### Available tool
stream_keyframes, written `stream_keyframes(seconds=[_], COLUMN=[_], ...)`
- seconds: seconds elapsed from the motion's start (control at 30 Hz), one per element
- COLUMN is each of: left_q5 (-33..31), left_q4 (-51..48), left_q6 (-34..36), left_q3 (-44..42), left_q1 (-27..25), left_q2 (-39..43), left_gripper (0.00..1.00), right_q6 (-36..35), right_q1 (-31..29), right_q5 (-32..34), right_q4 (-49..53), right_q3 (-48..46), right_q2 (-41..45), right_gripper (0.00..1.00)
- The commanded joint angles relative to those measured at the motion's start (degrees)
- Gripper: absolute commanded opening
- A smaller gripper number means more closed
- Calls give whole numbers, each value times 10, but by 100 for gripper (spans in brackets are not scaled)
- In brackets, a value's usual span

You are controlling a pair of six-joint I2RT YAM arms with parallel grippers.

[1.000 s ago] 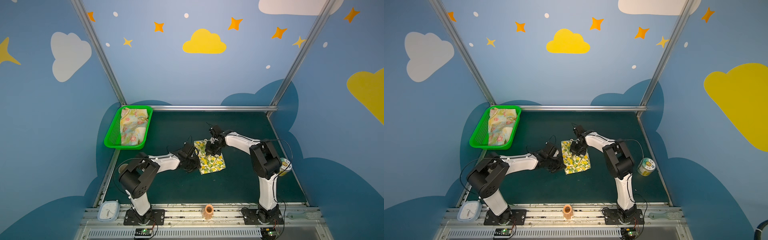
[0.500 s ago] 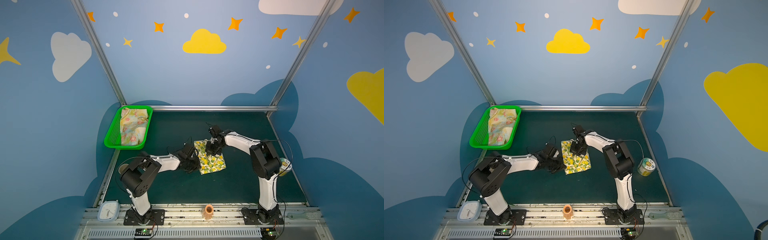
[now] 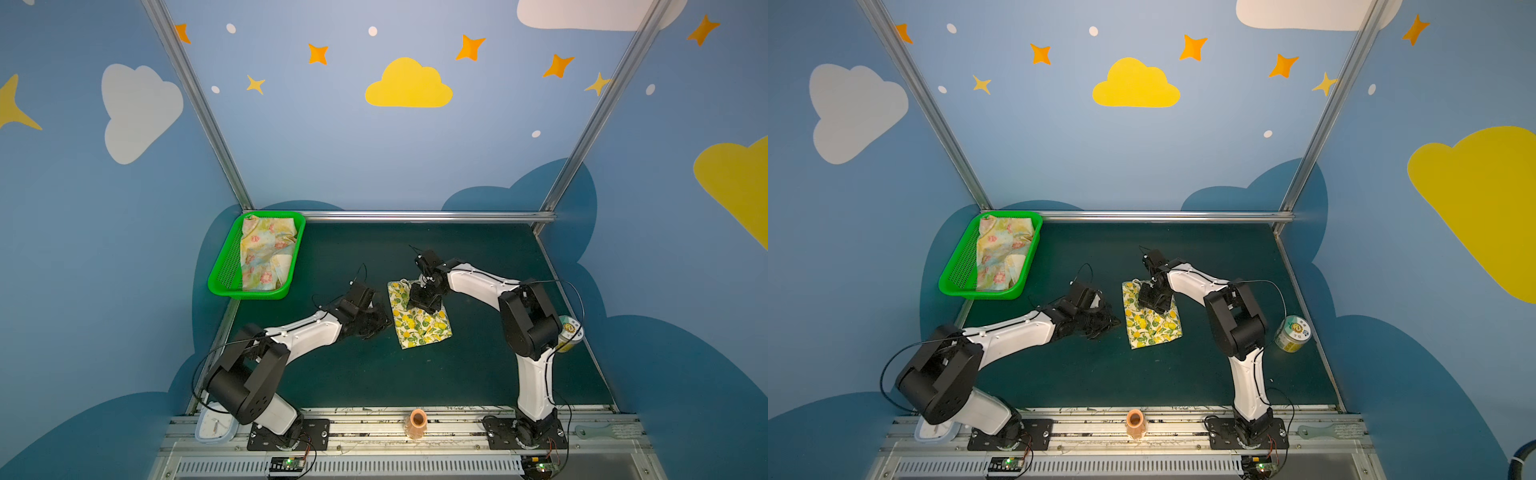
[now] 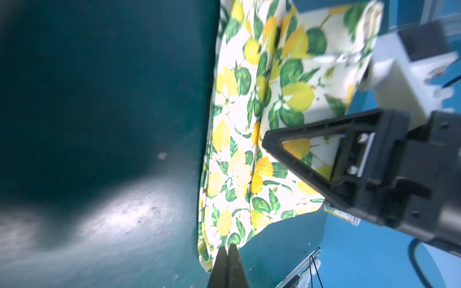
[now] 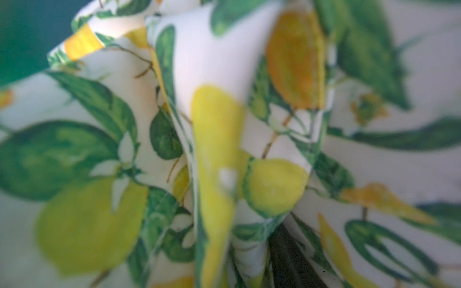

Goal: Fold and stack the skirts

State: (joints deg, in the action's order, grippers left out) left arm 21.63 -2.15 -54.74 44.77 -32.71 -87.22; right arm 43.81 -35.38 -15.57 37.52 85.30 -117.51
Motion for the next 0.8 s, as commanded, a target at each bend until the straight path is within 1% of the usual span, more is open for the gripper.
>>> stream_keyframes(seconds=[0.0, 0.13, 0.33, 0.6, 0.77], left_q5=[-15, -20, -26, -30, -29], left_q4=[-31, -36, -44, -50, -58], left_q6=[13, 14, 17, 20, 27], left_q3=[-12, -20, -28, -38, -31], left_q1=[9, 19, 27, 34, 36], left_q2=[22, 42, 61, 85, 82], left_gripper=[4, 4, 4, 4, 4], right_q6=[6, 8, 15, 24, 27], right_q1=[-6, -7, -11, -15, -17], right_q5=[-8, -14, -19, -24, -21], right_q4=[9, 14, 15, 18, 20], right_q3=[13, 19, 23, 26, 23], right_q2=[22, 29, 39, 61, 83], right_gripper=[48, 54, 61, 63, 63])
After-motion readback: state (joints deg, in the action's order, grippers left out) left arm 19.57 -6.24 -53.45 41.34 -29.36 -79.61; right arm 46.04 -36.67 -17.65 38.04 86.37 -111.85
